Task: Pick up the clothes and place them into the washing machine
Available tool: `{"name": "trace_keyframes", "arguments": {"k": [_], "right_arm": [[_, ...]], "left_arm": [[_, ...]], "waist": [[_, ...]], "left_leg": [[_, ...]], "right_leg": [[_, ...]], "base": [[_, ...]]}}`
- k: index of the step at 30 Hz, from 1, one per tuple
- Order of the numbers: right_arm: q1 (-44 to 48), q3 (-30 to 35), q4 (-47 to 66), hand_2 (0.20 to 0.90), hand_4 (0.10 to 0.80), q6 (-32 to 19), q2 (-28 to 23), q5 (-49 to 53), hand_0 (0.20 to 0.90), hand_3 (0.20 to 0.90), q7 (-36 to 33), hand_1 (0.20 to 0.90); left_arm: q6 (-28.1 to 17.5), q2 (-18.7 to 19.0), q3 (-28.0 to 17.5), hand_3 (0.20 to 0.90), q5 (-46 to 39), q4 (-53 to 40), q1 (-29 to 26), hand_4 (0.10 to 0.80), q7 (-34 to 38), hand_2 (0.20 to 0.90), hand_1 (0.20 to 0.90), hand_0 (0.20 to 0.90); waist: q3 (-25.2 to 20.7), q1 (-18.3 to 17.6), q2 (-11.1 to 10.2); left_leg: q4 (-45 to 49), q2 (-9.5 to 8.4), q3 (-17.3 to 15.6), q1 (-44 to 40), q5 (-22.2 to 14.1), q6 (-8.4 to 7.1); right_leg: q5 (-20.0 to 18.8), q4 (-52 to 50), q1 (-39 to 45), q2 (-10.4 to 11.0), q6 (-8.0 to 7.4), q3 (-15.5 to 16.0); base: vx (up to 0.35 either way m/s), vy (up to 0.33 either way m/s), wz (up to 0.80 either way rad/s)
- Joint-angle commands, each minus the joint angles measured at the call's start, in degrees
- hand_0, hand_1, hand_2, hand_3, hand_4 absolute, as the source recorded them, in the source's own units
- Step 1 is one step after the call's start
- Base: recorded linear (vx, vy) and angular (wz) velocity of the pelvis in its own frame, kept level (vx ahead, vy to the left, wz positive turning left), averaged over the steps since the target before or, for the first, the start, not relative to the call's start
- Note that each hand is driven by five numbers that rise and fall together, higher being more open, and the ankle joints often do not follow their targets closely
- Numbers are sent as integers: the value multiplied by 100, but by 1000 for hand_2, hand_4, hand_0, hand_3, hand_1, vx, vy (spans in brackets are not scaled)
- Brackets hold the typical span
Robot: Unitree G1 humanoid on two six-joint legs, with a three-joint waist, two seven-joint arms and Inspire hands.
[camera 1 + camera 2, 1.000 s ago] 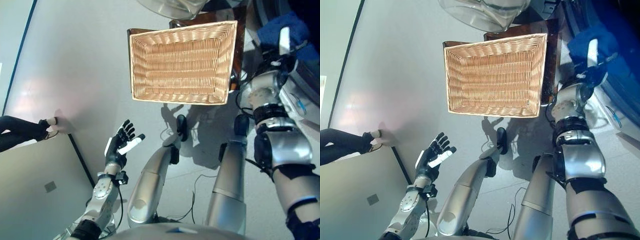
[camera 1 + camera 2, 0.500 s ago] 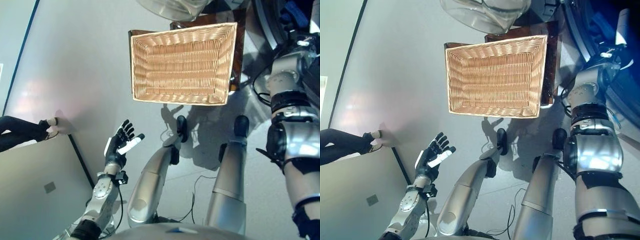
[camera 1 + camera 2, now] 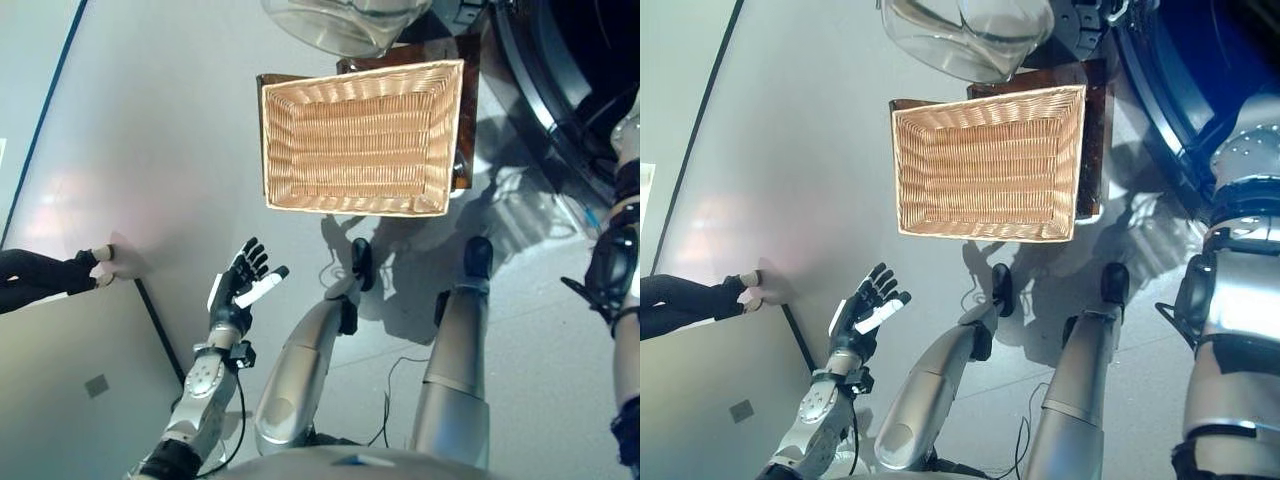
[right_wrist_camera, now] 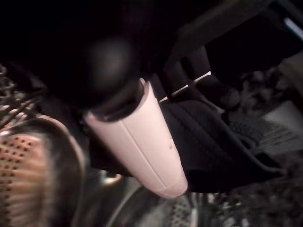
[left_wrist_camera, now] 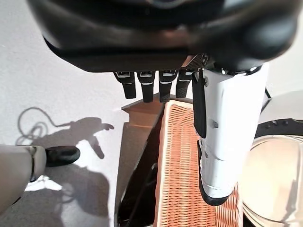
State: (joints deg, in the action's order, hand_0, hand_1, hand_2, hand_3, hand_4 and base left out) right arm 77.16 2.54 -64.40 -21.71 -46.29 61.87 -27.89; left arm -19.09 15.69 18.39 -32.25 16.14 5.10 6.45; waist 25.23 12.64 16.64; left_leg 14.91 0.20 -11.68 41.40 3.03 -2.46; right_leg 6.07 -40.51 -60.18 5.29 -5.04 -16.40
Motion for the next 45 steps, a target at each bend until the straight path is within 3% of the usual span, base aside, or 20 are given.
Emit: {"name": "trace_keyframes", "arguments": {"k": [1,5,6,7,8,29,35,36,37,39,40,45], "right_arm": [[295,-394,448,200,300,-596,-448,-5,200,200,-60,200],[265,-336,389,200,300,-604,-443,78,200,200,-43,200],[251,-319,385,299,371,-616,-429,103,299,299,-36,299],[252,-319,370,455,482,-609,-425,113,455,455,-33,455],[239,-307,341,900,800,-575,-414,86,900,900,-48,900],[111,-364,462,900,800,-548,-185,-81,900,900,-83,900],[-94,-346,639,900,800,-517,-71,-743,900,900,-428,900],[-127,-369,681,900,800,-426,-73,-1055,900,900,-597,900],[-192,-570,756,900,800,-140,-157,-2049,900,900,-1084,900],[-224,-660,772,900,800,109,-152,-2685,900,900,-1533,900],[-208,-858,790,900,800,616,-79,-3688,900,900,-2096,900],[101,-1240,475,900,800,1546,29,-4808,900,900,-2604,900]], "left_arm": [[-355,568,-411,900,-153,-117,183,800,190,900,900,900],[-355,560,-418,900,-147,-82,166,800,197,900,900,900],[-359,544,-410,900,-159,-70,164,800,194,900,900,900],[-360,542,-409,900,-158,-60,160,800,199,900,900,900],[-357,533,-398,900,-154,-44,172,800,200,900,900,900],[-344,547,-451,900,-216,1,163,800,225,900,900,900],[-375,531,-461,900,-186,24,181,800,236,900,900,900],[-380,536,-468,900,-159,6,189,800,244,900,900,900],[-408,565,-498,900,-65,-13,225,800,282,900,900,900],[-429,586,-517,900,4,-45,232,800,332,900,900,900],[-456,627,-546,900,185,-113,221,800,446,900,900,900],[-513,674,-630,900,404,-188,144,800,686,900,900,900]], "waist": [[-222,-19,244],[-239,-11,259],[-240,-8,264],[-243,-5,266],[-242,-10,268],[-272,-19,221],[-291,-8,218],[-297,-3,224],[-300,11,237],[-304,26,256],[-306,53,288],[-308,101,328]], "left_leg": [[83,195,-69,364,9,-139],[105,181,-72,386,5,-131],[102,177,-75,386,9,-129],[89,176,-75,384,13,-129],[87,172,-72,383,13,-127],[127,168,-107,352,-54,-111],[161,155,-97,339,-87,-85],[168,152,-98,340,-89,-79],[167,143,-108,342,-80,-70],[163,136,-116,339,-80,-62],[160,122,-120,350,-78,-47],[122,111,-121,363,-53,-33]], "right_leg": [[338,67,532,-188,243,176],[330,54,502,-193,249,162],[326,49,497,-196,252,157],[324,52,492,-197,252,156],[325,46,492,-198,257,158],[344,49,538,-193,266,171],[350,42,560,-190,264,142],[346,36,550,-192,265,139],[329,43,545,-192,257,126],[318,50,538,-188,253,127],[301,76,536,-193,245,124],[252,129,527,-197,234,127]], "base": [[0,0,0],[0,0,0],[0,0,0],[0,0,0],[0,0,0],[-2,0,0],[0,0,0],[0,0,0],[0,0,0],[0,0,0],[0,0,0],[-9,2,0]]}}
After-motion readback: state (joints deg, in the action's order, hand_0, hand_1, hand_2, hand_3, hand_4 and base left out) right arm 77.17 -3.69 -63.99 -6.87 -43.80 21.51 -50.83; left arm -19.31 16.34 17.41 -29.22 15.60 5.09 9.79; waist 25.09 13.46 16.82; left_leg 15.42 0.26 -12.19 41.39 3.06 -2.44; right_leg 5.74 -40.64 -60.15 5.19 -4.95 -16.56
